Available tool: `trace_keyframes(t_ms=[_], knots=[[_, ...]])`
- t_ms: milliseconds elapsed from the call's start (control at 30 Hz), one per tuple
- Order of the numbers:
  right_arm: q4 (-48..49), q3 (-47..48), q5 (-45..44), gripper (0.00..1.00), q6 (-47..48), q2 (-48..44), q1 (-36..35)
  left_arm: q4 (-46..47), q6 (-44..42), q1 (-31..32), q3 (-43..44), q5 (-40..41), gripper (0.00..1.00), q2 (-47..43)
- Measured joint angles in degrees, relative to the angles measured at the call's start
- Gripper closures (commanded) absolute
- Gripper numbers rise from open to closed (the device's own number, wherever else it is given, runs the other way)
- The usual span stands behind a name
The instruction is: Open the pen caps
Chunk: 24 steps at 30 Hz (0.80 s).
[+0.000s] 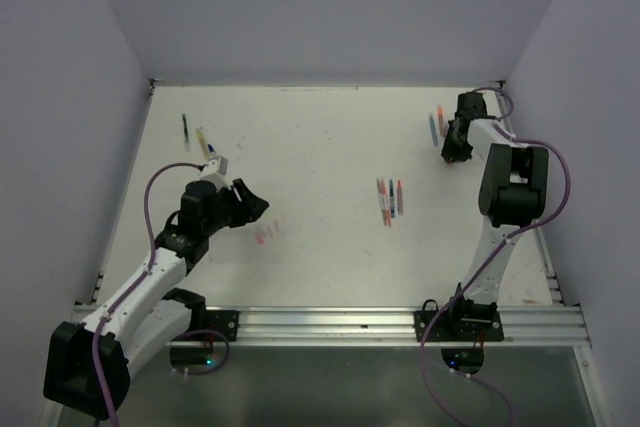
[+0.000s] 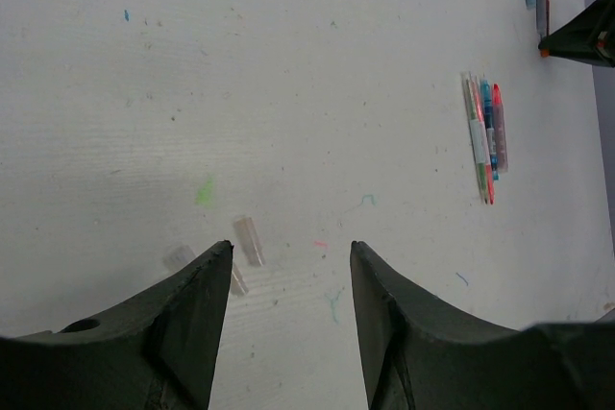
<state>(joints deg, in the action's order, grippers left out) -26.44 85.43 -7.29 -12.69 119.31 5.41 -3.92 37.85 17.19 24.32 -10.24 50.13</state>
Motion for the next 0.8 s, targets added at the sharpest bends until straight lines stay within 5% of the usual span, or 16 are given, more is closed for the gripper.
trace_keyframes(t_ms=[333,433,800], knots=[[-0.6,0.6,-0.1,0.89,0.3,0.3,0.2,0.0,-0.1,0.0,0.0,0.0,0.44,0.0],[-0.6,0.6,-0.2,1.0,0.2,0.3,0.2,0.0,-0.1,0.0,0.0,-0.1,0.44,-0.2],[0.7,-10.7,-1.2,1.0,-2.6,-8.4,0.1,-0.1,-1.0,0.0,0.0,-3.2,0.41,-1.2]])
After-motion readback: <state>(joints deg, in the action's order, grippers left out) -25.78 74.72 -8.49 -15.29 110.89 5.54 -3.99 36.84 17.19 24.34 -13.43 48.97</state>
